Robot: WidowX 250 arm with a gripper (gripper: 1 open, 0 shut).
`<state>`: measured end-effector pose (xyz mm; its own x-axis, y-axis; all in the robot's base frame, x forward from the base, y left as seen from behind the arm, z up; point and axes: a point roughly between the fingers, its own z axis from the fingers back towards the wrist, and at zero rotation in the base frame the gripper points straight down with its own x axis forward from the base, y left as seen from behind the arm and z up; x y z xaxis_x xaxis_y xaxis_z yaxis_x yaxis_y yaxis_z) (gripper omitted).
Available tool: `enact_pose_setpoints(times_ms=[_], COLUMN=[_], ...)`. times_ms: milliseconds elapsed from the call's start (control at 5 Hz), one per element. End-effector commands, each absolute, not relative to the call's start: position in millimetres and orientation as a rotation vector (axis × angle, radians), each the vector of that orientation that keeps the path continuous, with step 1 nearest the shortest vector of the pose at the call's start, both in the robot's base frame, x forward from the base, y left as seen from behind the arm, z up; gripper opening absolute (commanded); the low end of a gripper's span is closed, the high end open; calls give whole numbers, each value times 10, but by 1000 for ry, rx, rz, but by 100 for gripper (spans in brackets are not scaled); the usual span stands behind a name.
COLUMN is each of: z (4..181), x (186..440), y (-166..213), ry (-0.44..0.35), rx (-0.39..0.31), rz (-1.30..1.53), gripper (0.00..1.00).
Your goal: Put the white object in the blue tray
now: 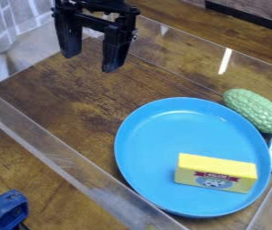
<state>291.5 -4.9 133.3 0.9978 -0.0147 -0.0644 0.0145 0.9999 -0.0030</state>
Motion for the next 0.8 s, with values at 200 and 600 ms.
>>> enact_pose_setpoints(times_ms=[200, 600], z=[1182, 1087], x=[2923, 3042], y=[-139, -428], ry=[91, 101], rx=[-12, -8], rz=[125, -147], gripper=[100, 100])
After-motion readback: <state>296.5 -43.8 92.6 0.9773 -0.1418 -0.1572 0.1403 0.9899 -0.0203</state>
